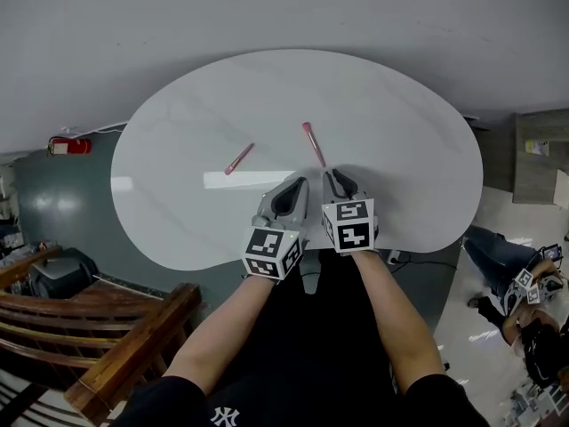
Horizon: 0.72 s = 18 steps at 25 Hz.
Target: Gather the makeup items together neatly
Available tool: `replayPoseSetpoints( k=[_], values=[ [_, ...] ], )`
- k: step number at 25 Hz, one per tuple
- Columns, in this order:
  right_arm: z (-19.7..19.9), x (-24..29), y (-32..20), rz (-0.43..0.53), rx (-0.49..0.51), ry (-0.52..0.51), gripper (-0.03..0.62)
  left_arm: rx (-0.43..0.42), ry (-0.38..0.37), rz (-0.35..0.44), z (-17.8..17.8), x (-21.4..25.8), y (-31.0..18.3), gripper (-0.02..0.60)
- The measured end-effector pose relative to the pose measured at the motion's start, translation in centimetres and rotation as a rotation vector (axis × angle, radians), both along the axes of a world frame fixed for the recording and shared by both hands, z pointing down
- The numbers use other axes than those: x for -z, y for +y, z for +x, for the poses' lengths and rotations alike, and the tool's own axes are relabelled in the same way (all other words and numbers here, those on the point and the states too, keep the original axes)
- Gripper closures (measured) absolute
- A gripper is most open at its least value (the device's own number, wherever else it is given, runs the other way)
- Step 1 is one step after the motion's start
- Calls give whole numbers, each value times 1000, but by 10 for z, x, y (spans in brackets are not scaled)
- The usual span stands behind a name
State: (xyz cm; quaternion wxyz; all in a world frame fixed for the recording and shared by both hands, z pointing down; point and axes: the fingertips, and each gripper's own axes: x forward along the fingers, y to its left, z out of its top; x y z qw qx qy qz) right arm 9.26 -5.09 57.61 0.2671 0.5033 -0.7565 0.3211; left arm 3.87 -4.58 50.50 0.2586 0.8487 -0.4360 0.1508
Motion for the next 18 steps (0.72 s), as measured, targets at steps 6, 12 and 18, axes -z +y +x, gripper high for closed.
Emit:
replayPoseSetpoints(
  k=[6, 12, 18],
  values=[
    [-14, -25, -17, -55, 52, 40, 522, 32, -11, -26, -15, -13, -10, 574],
    [-20, -36, -22, -92, 65, 65, 517, 21, -12, -43, -16, -24, -15, 574],
    [-17, -41, -26, -107, 83, 127, 532, 23, -13, -54, -17, -29, -20, 574]
  ],
)
